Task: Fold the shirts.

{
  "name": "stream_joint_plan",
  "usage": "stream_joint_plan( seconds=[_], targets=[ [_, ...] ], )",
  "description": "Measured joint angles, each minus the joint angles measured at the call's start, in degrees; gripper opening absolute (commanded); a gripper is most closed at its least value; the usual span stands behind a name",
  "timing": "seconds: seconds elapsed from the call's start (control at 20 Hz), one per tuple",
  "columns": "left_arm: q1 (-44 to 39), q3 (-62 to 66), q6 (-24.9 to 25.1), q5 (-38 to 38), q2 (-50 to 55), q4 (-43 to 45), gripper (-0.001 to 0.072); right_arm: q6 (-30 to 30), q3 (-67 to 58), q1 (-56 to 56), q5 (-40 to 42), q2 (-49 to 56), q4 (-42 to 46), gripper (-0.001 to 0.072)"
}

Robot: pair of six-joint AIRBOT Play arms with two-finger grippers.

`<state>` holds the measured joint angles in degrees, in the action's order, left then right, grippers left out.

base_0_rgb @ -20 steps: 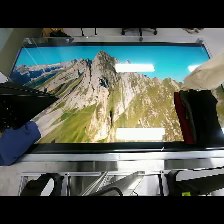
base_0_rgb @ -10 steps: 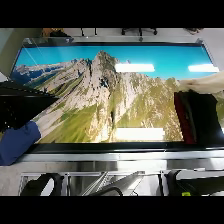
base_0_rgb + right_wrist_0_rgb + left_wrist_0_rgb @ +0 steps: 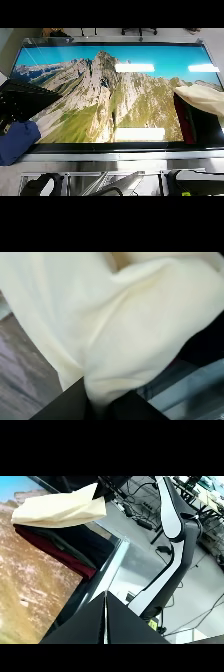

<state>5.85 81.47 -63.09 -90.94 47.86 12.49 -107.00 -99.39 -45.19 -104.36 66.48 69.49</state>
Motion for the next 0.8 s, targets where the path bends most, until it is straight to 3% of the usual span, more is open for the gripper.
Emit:
stream_joint_plan(
  seconds=[0.1,0.15,0.25,0.55,0.6,0.7,0.75,0.8],
  targets=[
    [0.0,0.0,0.02,-0.59,1.81,-0.02,0.0016,-1.07,5.57,0.0,-0.24,-1.16,3.69,0.0031],
    [0.0,0.0,0.04,-0.85,2.78,0.0,0.0016,-1.44,8.02,0.0,-0.42,-1.53,5.73,0.0083],
    [0.0,0.0,0.17,-1.51,4.59,-0.11,0.0016,-1.38,11.82,0.0,-0.96,-2.01,10.19,0.0698],
    [0.0,0.0,0.15,-1.9,8.57,-0.26,0.0016,3.41,13.68,-0.04,-0.96,-2.43,15.63,0.069],
    [0.0,0.0,0.15,-1.88,8.83,-0.42,0.0016,3.76,12.83,-0.04,-0.96,-2.43,15.54,0.0604],
    [0.0,0.0,0.15,-1.51,9.18,-0.52,0.0016,4.2,10.23,-0.04,-0.33,-2.45,13.33,0.0116],
    [0.0,0.0,0.13,-1.14,9.29,-0.57,0.0015,4.2,8.79,-0.04,0.57,-2.51,10.8,0.0032],
    [0.0,0.0,0.13,-0.72,9.35,-0.57,0.0015,4.24,7.61,0.04,1.75,-2.71,7.5,0.0023]
  ],
)
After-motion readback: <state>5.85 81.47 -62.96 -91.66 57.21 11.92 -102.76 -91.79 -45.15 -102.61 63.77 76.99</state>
